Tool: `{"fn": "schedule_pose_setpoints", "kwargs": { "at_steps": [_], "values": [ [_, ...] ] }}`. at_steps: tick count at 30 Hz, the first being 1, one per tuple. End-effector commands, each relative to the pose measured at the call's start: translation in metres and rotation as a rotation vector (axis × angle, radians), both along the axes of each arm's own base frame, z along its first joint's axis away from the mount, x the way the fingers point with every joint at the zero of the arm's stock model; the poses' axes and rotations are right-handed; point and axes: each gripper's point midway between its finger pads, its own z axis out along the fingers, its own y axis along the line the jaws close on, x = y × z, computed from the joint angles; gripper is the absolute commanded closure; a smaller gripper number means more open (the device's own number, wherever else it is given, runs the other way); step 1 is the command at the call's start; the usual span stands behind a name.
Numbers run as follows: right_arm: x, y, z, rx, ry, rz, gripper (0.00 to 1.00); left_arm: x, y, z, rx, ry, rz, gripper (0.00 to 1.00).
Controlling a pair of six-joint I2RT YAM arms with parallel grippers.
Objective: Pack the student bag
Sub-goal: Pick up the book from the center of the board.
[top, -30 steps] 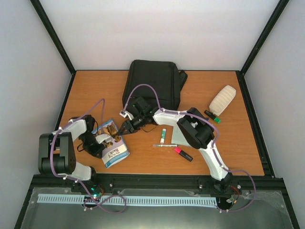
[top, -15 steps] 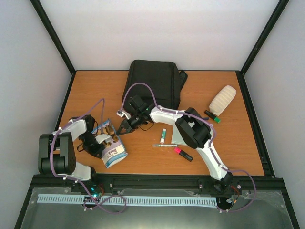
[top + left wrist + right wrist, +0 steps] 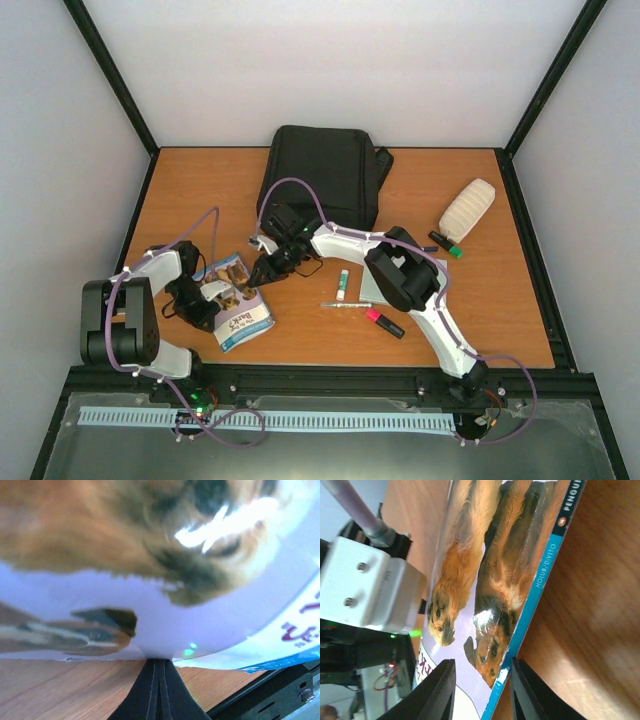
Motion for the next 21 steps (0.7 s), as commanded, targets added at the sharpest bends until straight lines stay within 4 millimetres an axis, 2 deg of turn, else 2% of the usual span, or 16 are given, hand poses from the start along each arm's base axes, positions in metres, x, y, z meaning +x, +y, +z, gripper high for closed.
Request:
{"fn": "schedule_pose_setpoints", "kwargs": {
  "at_steps": [1,4,8,10,11,12,13,15,17,21],
  "values": [
    [-0.031,0.002,-0.025,-0.099,0.017,0.052,0.63,0.031,-0.004,-0.011,-0.018,-0.133,0.013,0.99],
    [-0.024,-0.003,-0.035,-0.155,-0.015,0.023,0.62,0.031,-0.004,-0.011,-0.019,-0.131,0.013,0.99],
    [-0.023,-0.007,-0.044,-0.193,-0.018,0.006,0.50,0.031,-0.004,-0.012,-0.021,-0.128,0.012,0.99],
    [-0.018,-0.012,-0.049,-0.232,-0.043,-0.016,0.36,0.031,-0.004,-0.011,-0.020,-0.130,0.012,0.99],
    [-0.016,-0.014,-0.051,-0.251,-0.050,-0.029,0.24,0.031,-0.004,-0.011,-0.021,-0.131,0.012,0.99],
    [-0.015,-0.015,-0.053,-0.265,-0.051,-0.041,0.17,0.031,-0.004,-0.012,-0.023,-0.129,0.011,0.99],
    [-0.015,-0.016,-0.056,-0.273,-0.045,-0.047,0.15,0.031,-0.004,-0.011,-0.024,-0.129,0.010,0.99],
    [-0.019,-0.013,-0.059,-0.256,-0.013,-0.034,0.17,0.032,-0.005,-0.012,-0.028,-0.129,0.010,0.99],
    [-0.025,-0.007,-0.058,-0.212,0.035,-0.010,0.23,0.032,-0.005,-0.012,-0.028,-0.126,0.012,0.99],
    [-0.029,-0.001,-0.050,-0.159,0.060,0.009,0.48,0.033,-0.005,-0.012,-0.027,-0.129,0.013,0.99]
  ]
}}
